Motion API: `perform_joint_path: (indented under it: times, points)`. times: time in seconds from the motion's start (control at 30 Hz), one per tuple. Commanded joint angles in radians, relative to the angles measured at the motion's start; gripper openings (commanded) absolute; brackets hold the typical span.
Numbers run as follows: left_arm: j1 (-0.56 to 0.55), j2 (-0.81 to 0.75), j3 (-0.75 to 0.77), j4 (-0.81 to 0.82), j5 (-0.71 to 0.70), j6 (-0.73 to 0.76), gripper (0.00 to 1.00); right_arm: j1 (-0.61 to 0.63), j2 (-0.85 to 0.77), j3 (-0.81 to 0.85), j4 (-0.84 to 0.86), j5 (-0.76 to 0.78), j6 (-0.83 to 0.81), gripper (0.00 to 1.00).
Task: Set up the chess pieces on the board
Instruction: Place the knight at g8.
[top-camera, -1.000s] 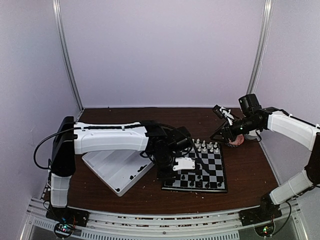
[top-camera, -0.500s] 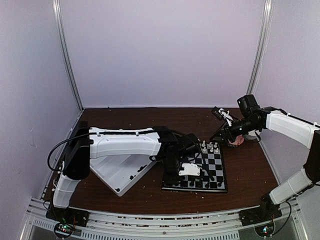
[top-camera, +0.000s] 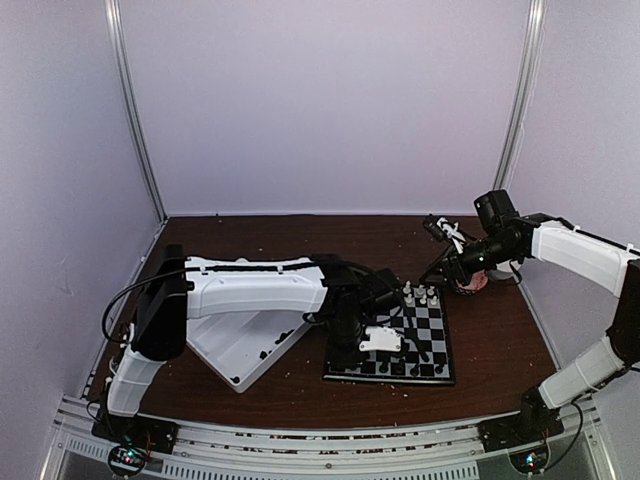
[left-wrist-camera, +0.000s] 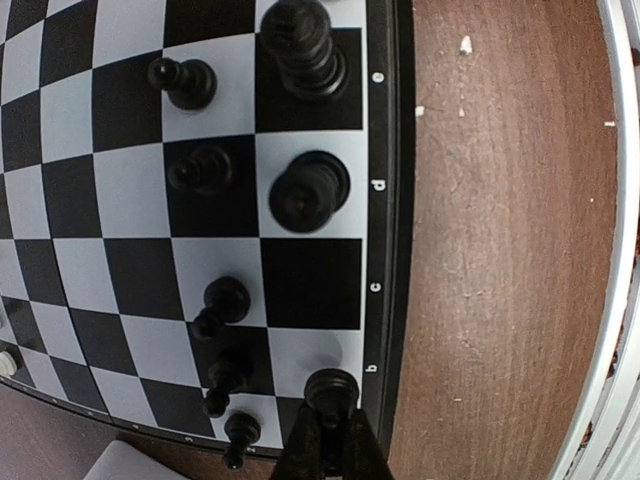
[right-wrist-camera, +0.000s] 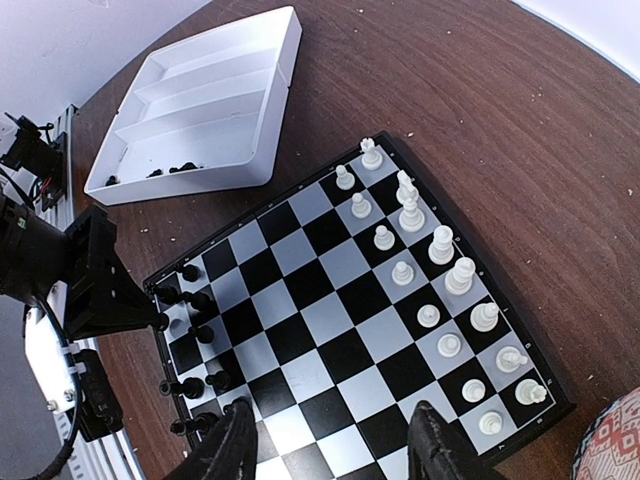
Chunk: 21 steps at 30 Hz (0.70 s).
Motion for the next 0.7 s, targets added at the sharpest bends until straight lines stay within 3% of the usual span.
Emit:
perform_joint_path:
  times: [0.0,0.3,0.47,0.67]
  points:
    - [-0.002,0.030,0.034,-0.014,-0.015,-0.018,0.00,-0.004,0.006,0.018,-0.008,-0.018,-0.009,0.52]
    - [-0.002,0.037,0.035,-0.014,-0.021,-0.029,0.00,-0.004,0.000,0.016,-0.010,-0.021,-0.012,0.52]
    - [-0.002,0.032,0.033,-0.014,-0.025,-0.032,0.13,-0.005,0.000,0.017,-0.012,-0.024,-0.014,0.52]
    - [-0.002,-0.004,0.019,0.013,-0.032,-0.035,0.20,-0.003,-0.002,0.016,-0.012,-0.024,-0.015,0.52]
